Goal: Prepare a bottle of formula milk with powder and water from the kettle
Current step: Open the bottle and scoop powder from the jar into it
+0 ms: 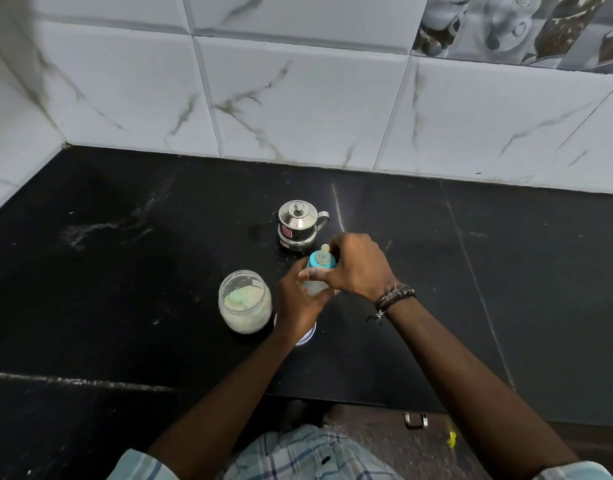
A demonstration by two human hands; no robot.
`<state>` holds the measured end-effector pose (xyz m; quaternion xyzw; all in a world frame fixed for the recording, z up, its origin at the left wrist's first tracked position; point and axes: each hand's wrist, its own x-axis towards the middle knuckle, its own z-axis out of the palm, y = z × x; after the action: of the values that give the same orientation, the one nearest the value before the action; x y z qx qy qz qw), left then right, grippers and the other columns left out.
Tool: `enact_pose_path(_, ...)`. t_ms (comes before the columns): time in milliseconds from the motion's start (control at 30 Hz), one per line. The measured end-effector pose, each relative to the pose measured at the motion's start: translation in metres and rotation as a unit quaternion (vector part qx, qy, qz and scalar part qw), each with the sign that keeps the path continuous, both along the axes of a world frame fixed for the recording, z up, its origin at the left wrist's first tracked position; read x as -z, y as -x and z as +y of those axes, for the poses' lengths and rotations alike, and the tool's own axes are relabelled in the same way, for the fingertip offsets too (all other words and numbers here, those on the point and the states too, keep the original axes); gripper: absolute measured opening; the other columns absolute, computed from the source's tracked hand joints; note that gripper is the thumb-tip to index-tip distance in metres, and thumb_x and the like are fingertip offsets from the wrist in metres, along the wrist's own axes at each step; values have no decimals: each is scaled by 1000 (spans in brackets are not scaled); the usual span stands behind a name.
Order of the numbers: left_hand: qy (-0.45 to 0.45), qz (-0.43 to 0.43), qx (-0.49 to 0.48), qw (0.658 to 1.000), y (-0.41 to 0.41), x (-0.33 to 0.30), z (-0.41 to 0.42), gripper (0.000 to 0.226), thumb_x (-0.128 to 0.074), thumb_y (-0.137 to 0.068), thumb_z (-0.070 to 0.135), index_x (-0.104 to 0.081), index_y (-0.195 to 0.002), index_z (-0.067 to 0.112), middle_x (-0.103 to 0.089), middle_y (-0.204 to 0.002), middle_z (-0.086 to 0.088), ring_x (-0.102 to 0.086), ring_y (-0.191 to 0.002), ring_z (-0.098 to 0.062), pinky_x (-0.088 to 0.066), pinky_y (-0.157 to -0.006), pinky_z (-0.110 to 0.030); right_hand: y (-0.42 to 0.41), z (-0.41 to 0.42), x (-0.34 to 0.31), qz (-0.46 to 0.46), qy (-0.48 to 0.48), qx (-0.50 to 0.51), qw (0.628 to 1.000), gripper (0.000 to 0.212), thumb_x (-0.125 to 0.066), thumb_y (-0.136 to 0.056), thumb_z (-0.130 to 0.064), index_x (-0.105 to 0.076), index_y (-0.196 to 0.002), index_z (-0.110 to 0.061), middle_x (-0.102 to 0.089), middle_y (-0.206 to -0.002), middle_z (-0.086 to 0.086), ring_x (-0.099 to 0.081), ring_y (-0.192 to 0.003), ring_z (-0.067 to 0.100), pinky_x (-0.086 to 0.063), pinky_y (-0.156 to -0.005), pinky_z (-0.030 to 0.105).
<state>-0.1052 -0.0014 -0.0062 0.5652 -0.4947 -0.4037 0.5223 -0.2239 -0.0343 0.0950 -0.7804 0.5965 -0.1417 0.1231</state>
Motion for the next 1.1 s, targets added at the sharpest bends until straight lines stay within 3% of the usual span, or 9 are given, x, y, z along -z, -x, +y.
enact_pose_path(167, 6, -3, 15, 1000, -1, 1, 2, 61, -86, -58, 21, -64, -114, 21, -72, -105, 4, -68, -98, -8, -55, -84, -31, 4, -2, 6, -27, 7, -41, 999, 53, -79, -65, -64, -54, -67, -17, -53, -69, -6, -48, -57, 11, -34, -53, 26)
enact_pose_path(300, 14, -1, 31, 999, -2, 0, 2, 63, -86, -59, 28, -63, -118, 18, -72, -108, 2, -69, -101, -13, -56, -88, -42, 9, -4, 2, -43, 7, -78, 996, 44, -81, -69, -55, -58, -70, -18, -47, -69, -11, -42, -55, 5, -24, -51, 17)
enact_pose_path(500, 15, -15, 65, 998, -5, -1, 2, 57, -85, -63, 21, -64, -116, 20, -72, -106, 0, -69, -100, -17, -55, -88, -45, 16, -5, -2, -44, 14, -129, 991, 39, -80, -72, -51, -53, -73, -24, -46, -69, -14, -43, -56, 1, -27, -53, 16)
enact_pose_path(567, 15, -37, 83, 996, -7, -3, 3, 52, -86, -64, 20, -65, -111, 26, -73, -102, 2, -69, -97, -14, -56, -85, -38, 19, -6, -4, -34, 5, -152, 988, 36, -79, -74, -50, -58, -77, -21, -51, -74, -12, -45, -59, 3, -30, -54, 17)
enact_pose_path(667, 9, -42, 97, 994, -8, -6, 5, 52, -87, -66, 7, -62, -107, 26, -70, -99, 9, -66, -93, 1, -50, -80, -15, 26, -8, -7, -32, -32, -209, 977, 36, -78, -79, -39, -67, -100, -12, -61, -94, -3, -54, -75, 7, -43, -65, 21)
enact_pose_path(733, 6, -36, 93, 995, -7, -7, 5, 53, -87, -66, 6, -62, -110, 21, -70, -100, 11, -66, -93, 4, -49, -79, -12, 28, -8, -9, -46, -66, -222, 972, 44, -78, -79, -26, -64, -117, -11, -62, -109, 0, -57, -91, 9, -49, -79, 23)
enact_pose_path(800, 4, -22, 84, 996, -5, -6, 4, 56, -87, -64, 8, -63, -114, 16, -72, -104, 6, -67, -97, -3, -52, -83, -19, 28, -5, -9, -74, -81, -199, 974, 57, -80, -78, -21, -57, -129, -11, -62, -119, 1, -58, -101, 10, -50, -88, 24)
enact_pose_path(967, 3, -5, 65, 998, -1, -9, 2, 60, -85, -61, 14, -64, -117, 16, -73, -107, 2, -69, -99, -9, -55, -87, -32, 17, 1, -3, -75, -11, -86, 993, 96, -84, -61, -57, -46, -139, -14, -64, -113, 2, -60, -96, 15, -55, -84, 36)
enact_pose_path(1100, -5, -4, 60, 998, -1, -11, 0, 62, -85, -60, 16, -63, -118, 16, -72, -110, 0, -68, -102, -13, -55, -91, -41, 16, 2, 0, -99, -18, -86, 991, 94, -87, -67, -43, -40, -144, -15, -68, -110, 1, -67, -97, 20, -57, -82, 42)
